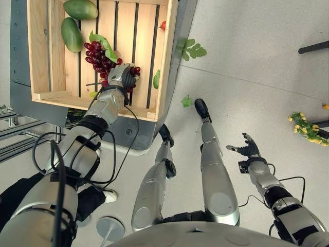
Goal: Pick up the fruits from the basket on one side to the basket on the other side
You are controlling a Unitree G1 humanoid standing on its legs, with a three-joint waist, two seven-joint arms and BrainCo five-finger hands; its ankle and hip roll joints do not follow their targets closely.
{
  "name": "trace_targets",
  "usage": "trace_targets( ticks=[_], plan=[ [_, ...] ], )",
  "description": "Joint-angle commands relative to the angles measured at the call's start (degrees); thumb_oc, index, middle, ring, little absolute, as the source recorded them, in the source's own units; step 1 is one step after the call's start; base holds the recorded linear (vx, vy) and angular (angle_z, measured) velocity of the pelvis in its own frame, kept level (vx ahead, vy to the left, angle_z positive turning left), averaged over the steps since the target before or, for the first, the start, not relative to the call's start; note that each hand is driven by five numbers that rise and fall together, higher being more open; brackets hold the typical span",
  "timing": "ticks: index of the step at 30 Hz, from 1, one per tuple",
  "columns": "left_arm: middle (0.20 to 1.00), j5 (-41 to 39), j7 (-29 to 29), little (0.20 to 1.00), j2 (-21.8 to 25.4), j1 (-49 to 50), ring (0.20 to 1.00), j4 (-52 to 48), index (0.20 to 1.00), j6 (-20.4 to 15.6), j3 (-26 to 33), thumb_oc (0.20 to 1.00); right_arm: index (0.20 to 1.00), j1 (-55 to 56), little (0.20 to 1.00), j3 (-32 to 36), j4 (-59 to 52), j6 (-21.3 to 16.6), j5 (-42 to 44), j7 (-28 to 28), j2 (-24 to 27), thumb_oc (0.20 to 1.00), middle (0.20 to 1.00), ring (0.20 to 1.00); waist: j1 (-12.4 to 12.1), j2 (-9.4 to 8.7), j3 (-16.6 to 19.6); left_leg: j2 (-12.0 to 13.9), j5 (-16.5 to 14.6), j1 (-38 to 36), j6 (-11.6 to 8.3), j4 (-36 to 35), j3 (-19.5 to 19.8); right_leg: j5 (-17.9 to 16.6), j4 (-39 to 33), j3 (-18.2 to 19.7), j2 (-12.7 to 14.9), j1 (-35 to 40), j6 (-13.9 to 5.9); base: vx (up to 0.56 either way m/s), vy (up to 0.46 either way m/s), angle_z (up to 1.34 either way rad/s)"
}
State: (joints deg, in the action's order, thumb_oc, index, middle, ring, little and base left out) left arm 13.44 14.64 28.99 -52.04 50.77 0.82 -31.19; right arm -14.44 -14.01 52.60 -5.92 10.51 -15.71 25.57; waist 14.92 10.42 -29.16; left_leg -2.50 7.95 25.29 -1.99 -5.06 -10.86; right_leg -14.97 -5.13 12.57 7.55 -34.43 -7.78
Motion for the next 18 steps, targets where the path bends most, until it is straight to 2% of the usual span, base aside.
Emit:
trace_targets(
  ticks=[1, 4, 5, 7, 8, 10, 12, 13, 18],
  plan=[
    [0.2, -12.2, 0.9, 0.2, 2.6, 5.2, 0.2, -1.8, 0.2, -3.1, 6.4, 0.2, 1.0, 1.6, 1.0, 1.2, 1.5, 0.0, 1.7, 0.5, 0.2, 1.0, 1.0, 1.0, -1.4, -4.48, -0.5, 0.0, -2.5, -0.5, -2.69, 0.2, 1.3, 1.7, 0.1, -0.9, -1.1, -2.1, -1.25, 0.0, -0.021, -0.03],
    [0.2, -20.4, 0.6, 0.2, 2.2, 9.0, 0.2, -6.9, 0.2, -5.5, 9.5, 0.2, 1.0, 2.3, 1.0, 1.6, 1.5, 0.2, 1.8, 1.0, 0.0, 1.0, 1.0, 1.0, -1.7, -4.63, -0.3, 0.1, -2.5, -0.5, -2.69, 0.2, 1.7, 1.8, 0.1, -1.0, -1.2, -2.0, -1.05, 0.0, 0.0, 0.0],
    [0.2, -20.4, 0.6, 0.2, 2.3, 9.1, 0.2, -6.9, 0.2, -5.5, 9.5, 0.2, 1.0, 2.3, 1.0, 1.6, 1.5, 0.2, 1.8, 1.0, 0.0, 1.0, 1.0, 1.0, -1.6, -4.75, -0.2, 0.0, -2.2, -0.3, -2.71, 0.2, 1.7, 1.6, 0.1, -1.0, -1.1, -2.2, -1.05, 0.0, 0.0, 0.0],
    [0.2, -28.5, -0.1, 0.2, 1.8, 12.7, 0.2, -13.1, 0.2, -8.3, 11.6, 0.2, 1.0, 2.9, 1.0, 1.9, 1.2, 0.4, 1.9, 1.6, 0.0, 1.0, 1.0, 1.0, -1.9, -4.71, 0.1, 0.1, -2.5, -0.6, -2.73, 0.2, 2.1, 1.9, 0.2, -1.2, -1.3, -1.8, -0.88, 0.0, 0.0, 0.0],
    [0.2, -28.5, -0.1, 0.2, 1.9, 12.8, 0.2, -13.2, 0.2, -8.3, 11.6, 0.2, 1.0, 2.9, 1.0, 1.9, 1.1, 0.4, 1.9, 1.6, 0.0, 1.0, 1.0, 1.0, -1.8, -4.82, 0.1, 0.1, -2.2, -0.4, -2.75, 0.2, 2.1, 1.7, 0.1, -1.1, -1.2, -2.0, -0.88, 0.0, 0.0, 0.0],
    [0.2, -35.3, -1.5, 0.2, 1.6, 16.9, 0.2, -18.9, 0.2, -10.3, 13.1, 0.2, 1.0, 3.5, 1.0, 2.3, 1.1, 0.8, 1.9, 2.1, 0.0, 1.0, 1.0, 1.0, -2.1, -4.67, 0.4, 0.1, -2.5, -0.8, -2.76, 0.2, 2.5, 2.1, 0.2, -1.5, -1.3, -1.4, -0.82, 0.0, 0.0, 0.0],
    [0.2, -36.7, -2.2, 0.2, 1.6, 18.1, 0.2, -20.5, 0.2, -10.4, 13.5, 0.2, 1.0, 3.5, 1.0, 2.3, 1.2, 1.1, 1.7, 2.3, 0.0, 1.0, 1.0, 1.0, -2.1, -4.78, 0.6, 0.0, -2.2, -0.7, -2.79, 0.2, 2.6, 2.0, 0.1, -1.6, -1.3, -1.4, -0.79, 0.0, 0.0, 0.0],
    [0.2, -41.2, -3.0, 0.2, 1.6, 20.3, 0.2, -23.9, 0.2, -11.6, 14.3, 0.2, 1.0, 3.5, 1.0, 2.5, 1.6, 1.4, 1.5, 2.7, 0.1, 1.0, 1.0, 1.0, -2.4, -4.61, 0.8, 0.1, -2.5, -1.3, -2.79, 0.2, 2.9, 2.3, 0.1, -1.9, -1.4, -0.8, -0.74, 0.0, -0.016, 0.05],
    [0.2, -46.4, -4.8, 0.2, 1.8, 23.3, 0.2, -28.6, 0.2, -12.1, 14.7, 0.2, 1.0, 3.2, 1.0, 2.3, 2.8, 2.1, 0.8, 3.3, 0.1, 1.0, 1.0, 1.0, -2.8, -4.75, 1.5, 0.1, -2.4, -1.6, -2.83, 0.2, 3.3, 2.4, 0.1, -2.3, -1.2, -0.1, -0.65, 0.01, -0.018, 0.06]
  ],
)
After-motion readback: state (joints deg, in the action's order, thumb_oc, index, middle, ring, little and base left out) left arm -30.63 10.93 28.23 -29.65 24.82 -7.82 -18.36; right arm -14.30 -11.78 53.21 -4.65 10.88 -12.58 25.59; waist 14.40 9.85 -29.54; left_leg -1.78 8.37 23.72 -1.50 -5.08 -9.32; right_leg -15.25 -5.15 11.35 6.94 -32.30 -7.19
